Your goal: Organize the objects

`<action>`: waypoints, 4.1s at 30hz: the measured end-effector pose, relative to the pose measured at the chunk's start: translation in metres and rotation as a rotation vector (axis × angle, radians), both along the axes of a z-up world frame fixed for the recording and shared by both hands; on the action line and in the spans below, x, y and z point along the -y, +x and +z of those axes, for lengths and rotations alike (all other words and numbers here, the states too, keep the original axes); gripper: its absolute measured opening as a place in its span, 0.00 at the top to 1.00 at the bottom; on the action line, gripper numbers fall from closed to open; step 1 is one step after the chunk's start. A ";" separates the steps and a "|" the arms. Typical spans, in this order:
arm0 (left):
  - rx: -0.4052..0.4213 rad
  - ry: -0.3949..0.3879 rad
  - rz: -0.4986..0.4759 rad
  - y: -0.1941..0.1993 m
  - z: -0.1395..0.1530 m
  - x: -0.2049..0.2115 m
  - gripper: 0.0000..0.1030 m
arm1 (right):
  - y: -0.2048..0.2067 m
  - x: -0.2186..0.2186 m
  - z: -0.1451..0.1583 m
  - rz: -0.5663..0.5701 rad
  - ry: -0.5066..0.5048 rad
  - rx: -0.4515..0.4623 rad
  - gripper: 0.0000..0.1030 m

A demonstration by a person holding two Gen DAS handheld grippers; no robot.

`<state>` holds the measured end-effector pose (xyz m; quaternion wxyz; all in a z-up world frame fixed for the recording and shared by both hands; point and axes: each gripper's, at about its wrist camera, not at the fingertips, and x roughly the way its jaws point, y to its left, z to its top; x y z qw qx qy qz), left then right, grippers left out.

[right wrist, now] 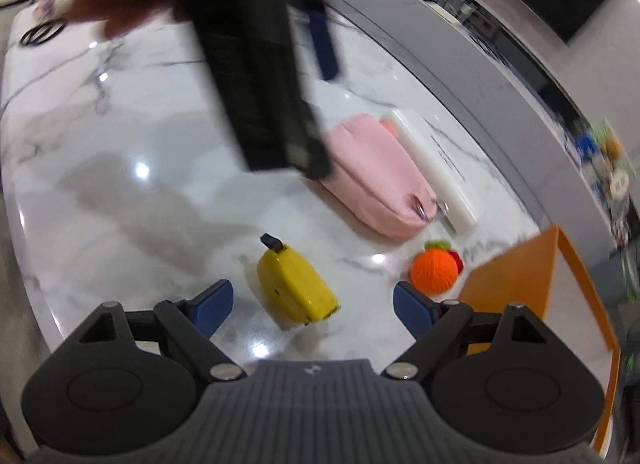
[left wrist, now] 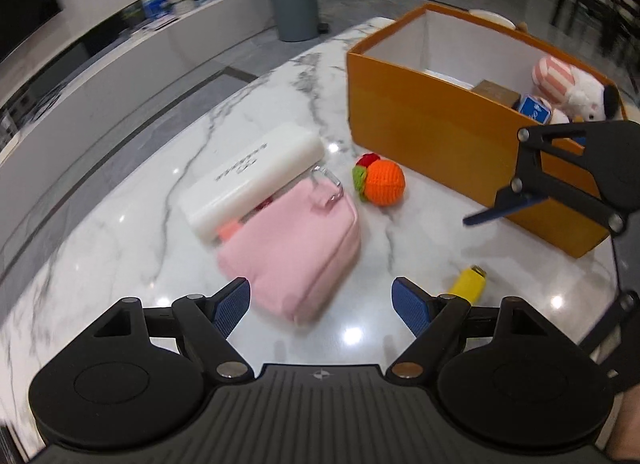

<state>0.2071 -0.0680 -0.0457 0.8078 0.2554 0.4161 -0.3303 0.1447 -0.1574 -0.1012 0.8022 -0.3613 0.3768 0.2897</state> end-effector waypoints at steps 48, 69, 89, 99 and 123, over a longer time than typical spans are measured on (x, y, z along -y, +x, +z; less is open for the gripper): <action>-0.086 -0.062 -0.001 0.010 -0.027 -0.008 0.76 | 0.014 0.028 -0.014 -0.176 0.127 -0.221 0.79; 0.004 -0.080 0.020 -0.059 0.037 -0.023 0.79 | -0.018 0.039 0.042 -0.210 0.176 -0.153 0.79; 0.120 -0.124 -0.056 -0.099 0.106 0.030 0.79 | -0.040 0.079 0.116 -0.313 0.236 0.008 0.79; 0.145 -0.141 -0.105 -0.098 0.119 0.085 0.79 | -0.040 0.127 0.133 -0.371 0.311 0.051 0.79; 0.095 -0.175 -0.165 -0.061 0.080 0.193 0.79 | -0.002 0.234 0.100 -0.550 0.347 0.038 0.79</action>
